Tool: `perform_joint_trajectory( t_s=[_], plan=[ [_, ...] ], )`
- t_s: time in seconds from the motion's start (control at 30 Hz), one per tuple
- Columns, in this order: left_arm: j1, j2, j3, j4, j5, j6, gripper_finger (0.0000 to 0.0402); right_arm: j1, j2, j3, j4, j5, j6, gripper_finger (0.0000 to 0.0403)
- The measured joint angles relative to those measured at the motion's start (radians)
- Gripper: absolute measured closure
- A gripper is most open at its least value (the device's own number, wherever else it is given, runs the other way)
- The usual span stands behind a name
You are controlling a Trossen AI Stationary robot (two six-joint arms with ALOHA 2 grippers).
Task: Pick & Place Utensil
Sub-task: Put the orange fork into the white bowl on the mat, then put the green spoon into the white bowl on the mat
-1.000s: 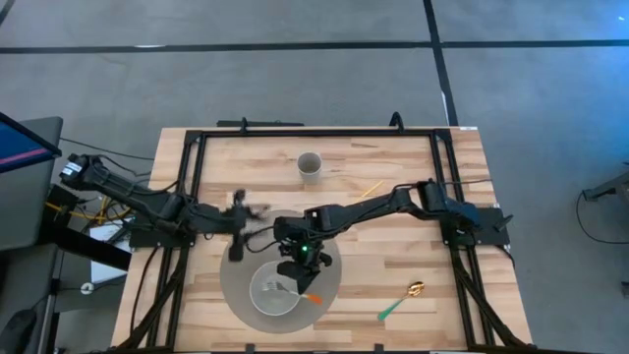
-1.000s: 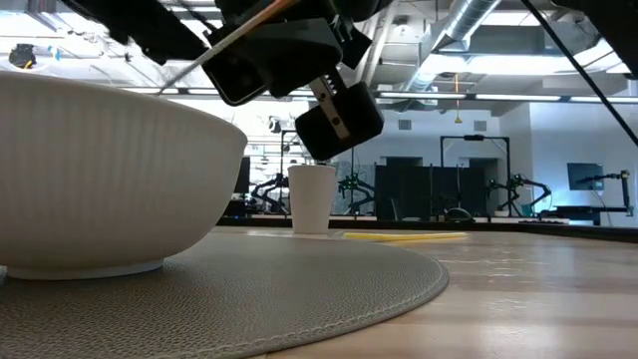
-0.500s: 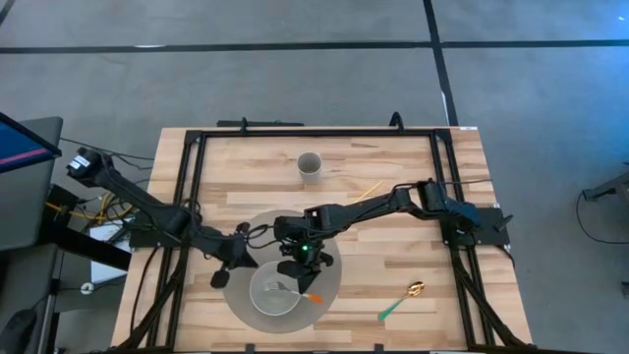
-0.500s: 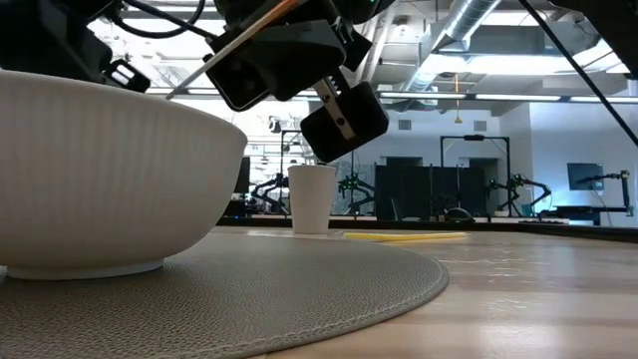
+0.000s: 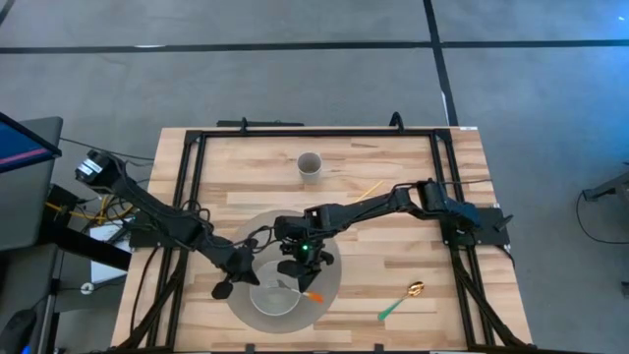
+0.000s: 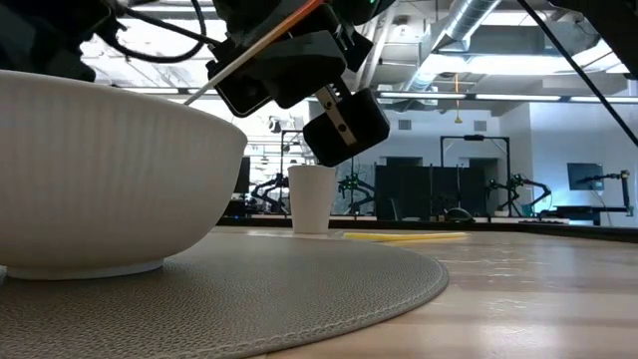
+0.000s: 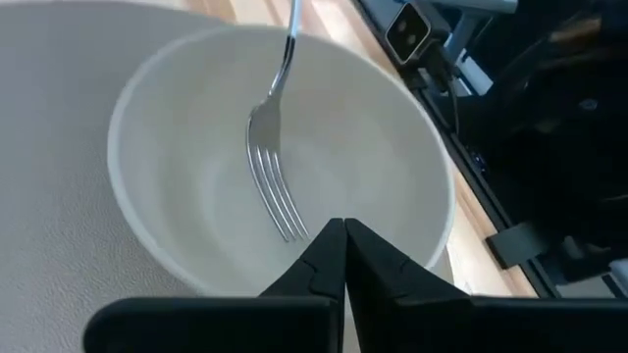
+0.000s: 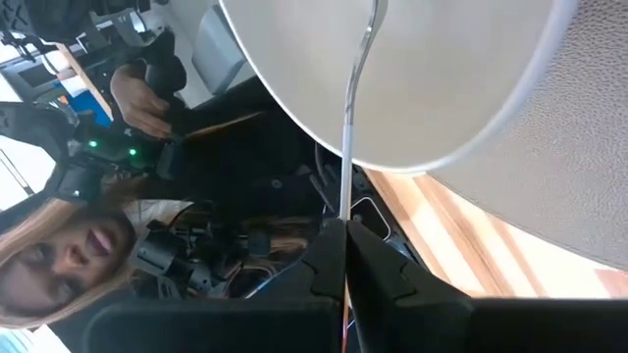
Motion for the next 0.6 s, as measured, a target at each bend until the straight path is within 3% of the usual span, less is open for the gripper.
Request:
perform_joint_trajectory(
  t_s=[0.23, 0.6],
  plan=[
    [0.002, 0.005, 0.000, 0.002, 0.005, -0.011, 0.0397, 0.000, 0.000, 0.000, 0.002, -0.001, -0.019, 0.0399],
    [0.002, 0.005, 0.000, -0.004, 0.005, -0.012, 0.0397, -0.004, 0.000, 0.000, 0.003, -0.001, -0.042, 0.0330]
  ],
)
